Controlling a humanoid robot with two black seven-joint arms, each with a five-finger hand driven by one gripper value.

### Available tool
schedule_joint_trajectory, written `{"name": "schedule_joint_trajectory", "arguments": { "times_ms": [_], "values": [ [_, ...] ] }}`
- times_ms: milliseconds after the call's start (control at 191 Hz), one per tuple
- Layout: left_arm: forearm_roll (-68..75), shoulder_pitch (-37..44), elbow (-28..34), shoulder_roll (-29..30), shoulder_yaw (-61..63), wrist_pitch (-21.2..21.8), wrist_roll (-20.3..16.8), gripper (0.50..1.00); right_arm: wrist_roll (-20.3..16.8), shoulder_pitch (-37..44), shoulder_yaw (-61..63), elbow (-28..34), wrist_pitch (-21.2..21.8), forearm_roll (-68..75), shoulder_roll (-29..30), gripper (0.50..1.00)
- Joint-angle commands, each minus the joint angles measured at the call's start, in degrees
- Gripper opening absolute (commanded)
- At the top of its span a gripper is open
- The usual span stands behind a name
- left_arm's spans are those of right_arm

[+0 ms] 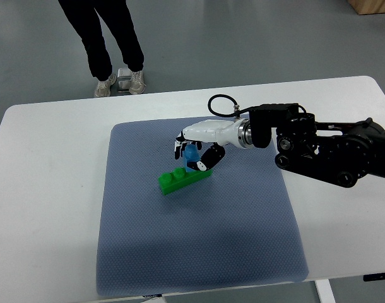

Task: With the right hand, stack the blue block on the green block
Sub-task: 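Lower the blue block onto the green block's studs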

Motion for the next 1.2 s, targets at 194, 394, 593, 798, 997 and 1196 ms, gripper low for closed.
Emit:
{"name": "schedule_joint_trajectory", "arguments": {
  "times_ms": [194, 394, 593, 798, 997, 1196],
  "values": [
    [0.00, 0.00, 0.00, 0.00, 0.02, 0.01, 0.00, 1.000, 0.00, -0.09, 0.01, -0.44, -0.18, -0.35, 0.00, 0.558],
    [0.00, 0.00, 0.00, 0.00, -0.06, 0.01, 0.00, 1.000, 0.53, -0.79, 0.01, -0.71, -0.79, -1.05, 0.09, 0.562],
    [0.00, 0.00, 0.00, 0.00, -0.06, 0.01, 0.00, 1.000, 0.53, -0.88, 0.01, -0.71, -0.79, -1.05, 0.09, 0.562],
    [0.00, 0.00, 0.00, 0.00, -0.06, 0.01, 0.00, 1.000, 0.62, -1.23, 0.01, -0.88, -0.88, -1.05, 0.09, 0.562],
    [0.00, 0.00, 0.00, 0.00, 0.02, 0.01, 0.00, 1.000, 0.97, -1.49, 0.01, -1.06, -1.58, -1.05, 0.09, 0.562],
    [0.00, 0.00, 0.00, 0.00, 0.02, 0.01, 0.00, 1.000, 0.97, -1.76, 0.01, -1.32, -2.02, -1.23, 0.79, 0.564]
  ]
}}
